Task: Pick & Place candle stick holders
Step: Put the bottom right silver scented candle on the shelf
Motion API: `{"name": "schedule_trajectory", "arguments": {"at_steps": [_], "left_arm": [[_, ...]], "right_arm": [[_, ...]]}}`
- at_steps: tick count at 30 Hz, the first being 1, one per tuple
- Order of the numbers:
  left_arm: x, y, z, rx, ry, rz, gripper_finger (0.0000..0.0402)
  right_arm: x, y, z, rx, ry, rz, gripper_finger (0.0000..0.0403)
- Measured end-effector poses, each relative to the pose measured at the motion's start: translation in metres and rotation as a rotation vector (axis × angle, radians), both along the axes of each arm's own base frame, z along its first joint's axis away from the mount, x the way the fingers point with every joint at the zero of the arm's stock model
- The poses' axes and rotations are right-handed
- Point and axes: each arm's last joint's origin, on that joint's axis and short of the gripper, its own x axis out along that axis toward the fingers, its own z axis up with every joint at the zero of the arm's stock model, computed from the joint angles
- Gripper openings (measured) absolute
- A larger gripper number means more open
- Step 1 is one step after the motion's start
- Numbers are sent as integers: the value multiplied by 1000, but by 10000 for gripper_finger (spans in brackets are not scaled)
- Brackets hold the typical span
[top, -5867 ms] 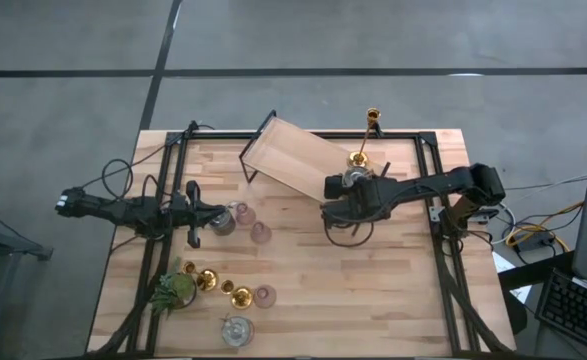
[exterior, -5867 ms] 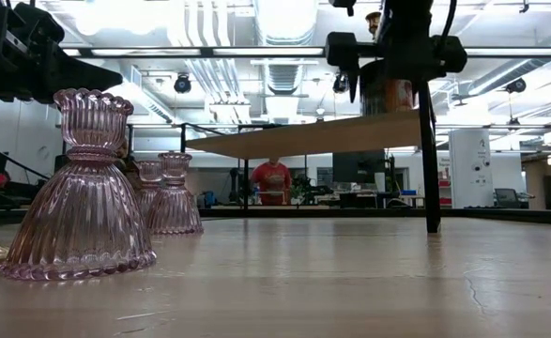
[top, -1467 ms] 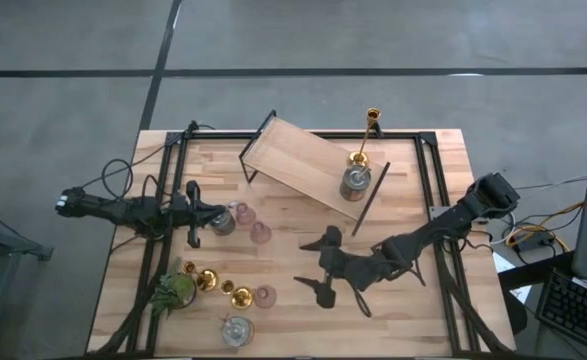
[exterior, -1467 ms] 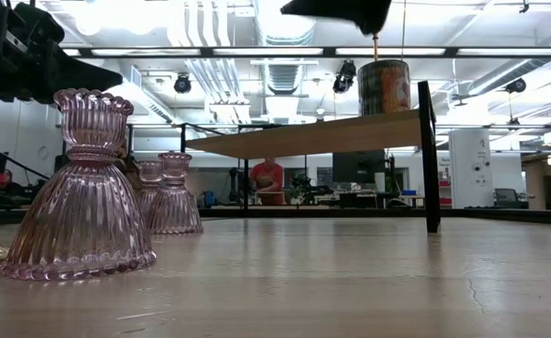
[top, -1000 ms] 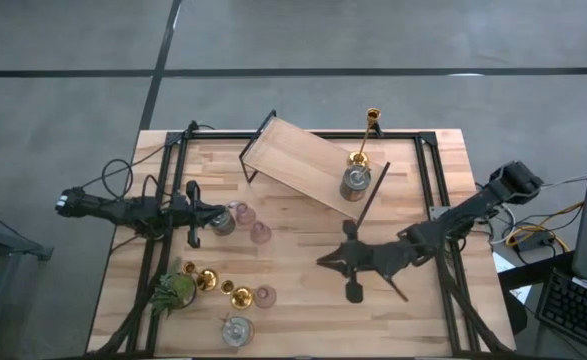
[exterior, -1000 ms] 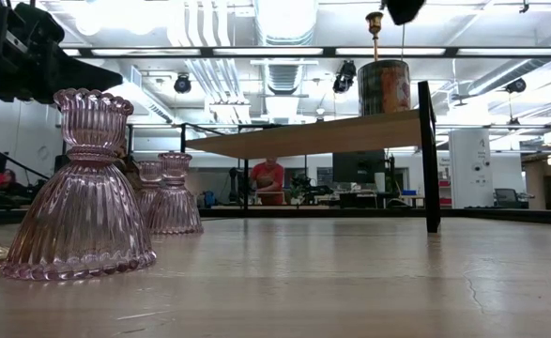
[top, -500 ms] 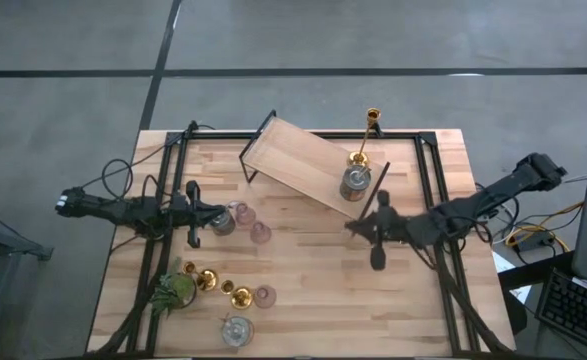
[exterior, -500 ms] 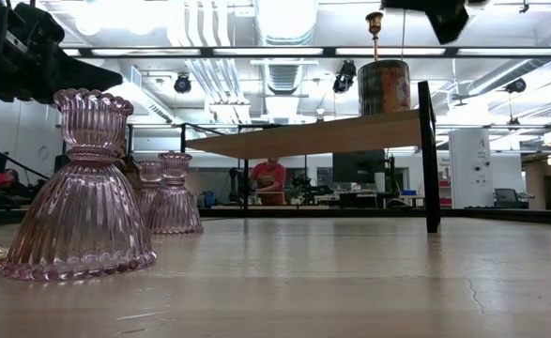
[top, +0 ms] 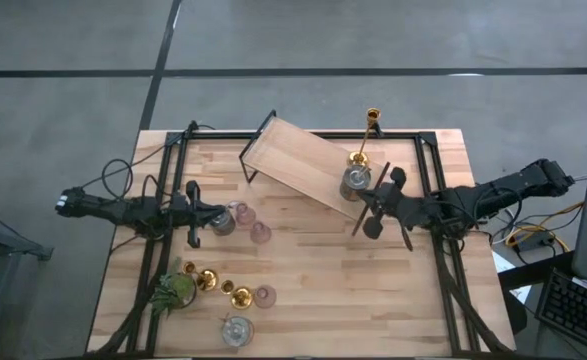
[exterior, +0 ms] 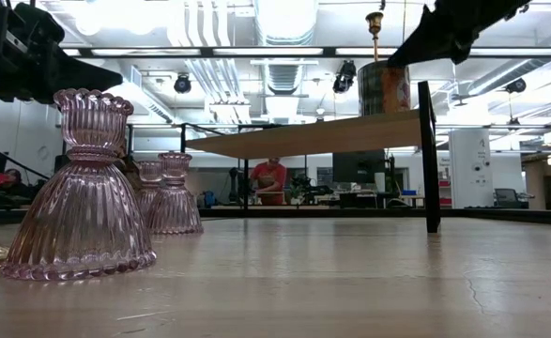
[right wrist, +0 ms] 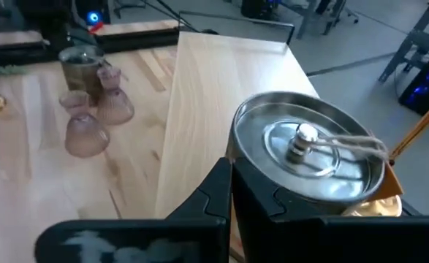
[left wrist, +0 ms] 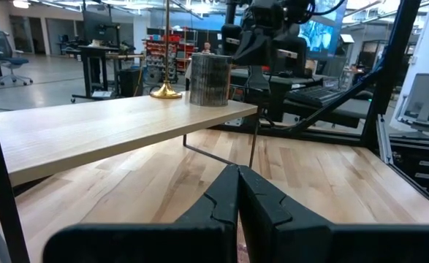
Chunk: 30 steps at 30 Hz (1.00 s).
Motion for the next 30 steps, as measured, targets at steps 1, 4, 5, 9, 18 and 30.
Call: {"name": "schedule_trajectory", "arguments": {"at_steps": [1, 4, 5, 9, 18, 30], "left_arm": [[0, 0, 0, 0, 0, 0, 12], [0, 0, 0, 0, 0, 0, 12], [0, 0, 0, 0, 0, 0, 12], [0, 0, 0, 0, 0, 0, 12], [0, 0, 0, 0, 0, 0, 12], [0, 0, 0, 0, 0, 0, 12]], "right_arm": [[0, -1, -1, -2, 9, -3, 8], [0, -2, -2, -6, 19, -10, 8], [0, -3, -2, -8, 19, -12, 8], [0, -4, -2, -26, 23, -32, 8], [6, -10, -8, -65, 74, -58, 8], [9, -8, -9, -64, 84, -31, 8]]}}
